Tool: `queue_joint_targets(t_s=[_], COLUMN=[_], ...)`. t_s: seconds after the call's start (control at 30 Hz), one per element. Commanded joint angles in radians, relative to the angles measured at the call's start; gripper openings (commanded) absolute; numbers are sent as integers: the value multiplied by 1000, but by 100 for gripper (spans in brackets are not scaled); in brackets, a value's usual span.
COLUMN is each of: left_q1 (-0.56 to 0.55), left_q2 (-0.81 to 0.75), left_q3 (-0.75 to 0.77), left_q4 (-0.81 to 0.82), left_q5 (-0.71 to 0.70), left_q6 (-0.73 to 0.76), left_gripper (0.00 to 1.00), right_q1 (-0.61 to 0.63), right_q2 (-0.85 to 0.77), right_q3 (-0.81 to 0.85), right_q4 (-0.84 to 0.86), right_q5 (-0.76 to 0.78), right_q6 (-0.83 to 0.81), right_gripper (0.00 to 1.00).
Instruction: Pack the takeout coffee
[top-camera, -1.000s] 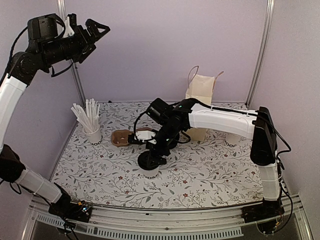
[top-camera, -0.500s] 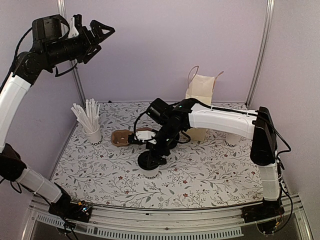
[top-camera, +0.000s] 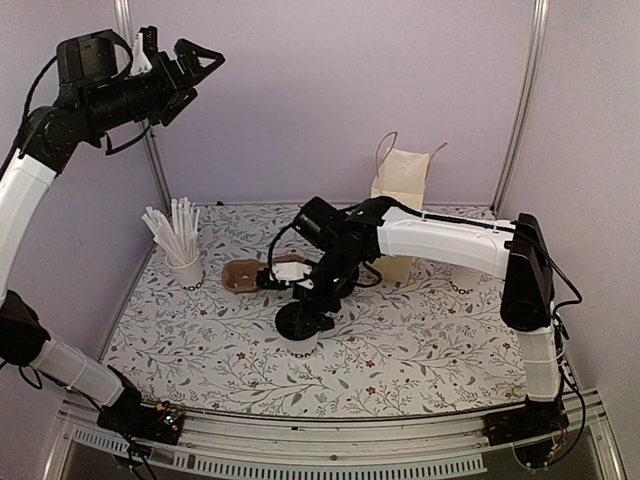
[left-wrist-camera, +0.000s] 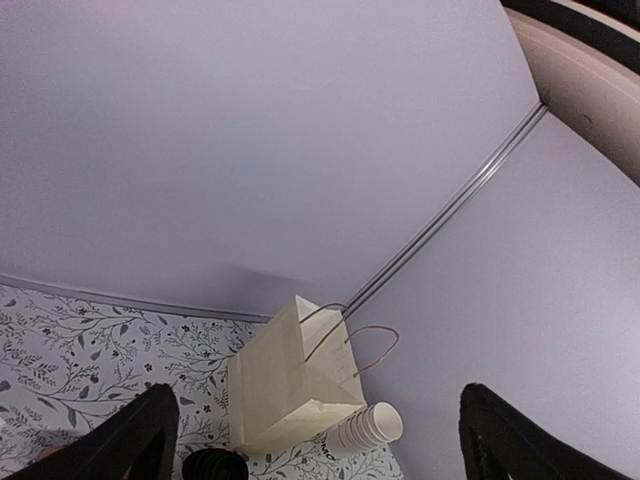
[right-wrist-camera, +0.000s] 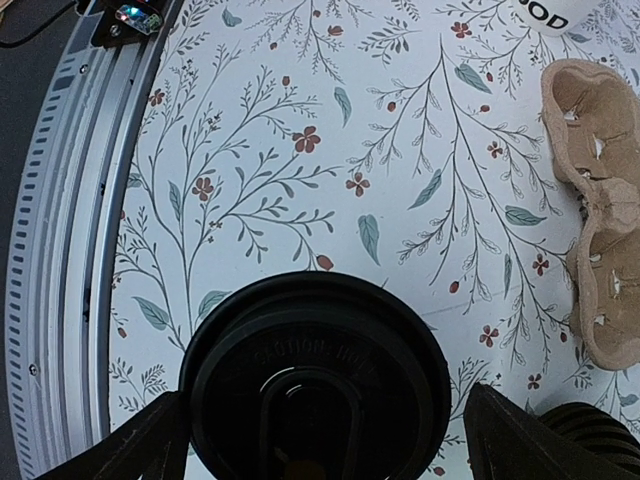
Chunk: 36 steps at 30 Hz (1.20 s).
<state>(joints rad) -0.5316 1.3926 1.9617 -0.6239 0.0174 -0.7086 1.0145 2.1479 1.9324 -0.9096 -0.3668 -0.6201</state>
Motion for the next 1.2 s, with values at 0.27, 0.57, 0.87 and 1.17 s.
queue_joint_targets(t_s=[0.27,0.57,0.87,1.17], left_q1=[29,30,30,35], left_q2=[-114,-288,-342,-382], left_q3=[-584,-901,-1015,-1090], left_q4=[298,483,555,637], left_q5=[-133,-79,-97,-251], left_q6=[393,500,528,501], left_gripper=[100,100,100,100], right_q1=[1,1,7,26], right_q2=[-74,-71,-14,15], right_q3=[-39,-23,13,27], right_q4=[-9,-27,-45,-51], right_q5=[-5,-1,22,44], right_q6=[-26,-52,-58,-65], right_gripper=[98,98,98,84])
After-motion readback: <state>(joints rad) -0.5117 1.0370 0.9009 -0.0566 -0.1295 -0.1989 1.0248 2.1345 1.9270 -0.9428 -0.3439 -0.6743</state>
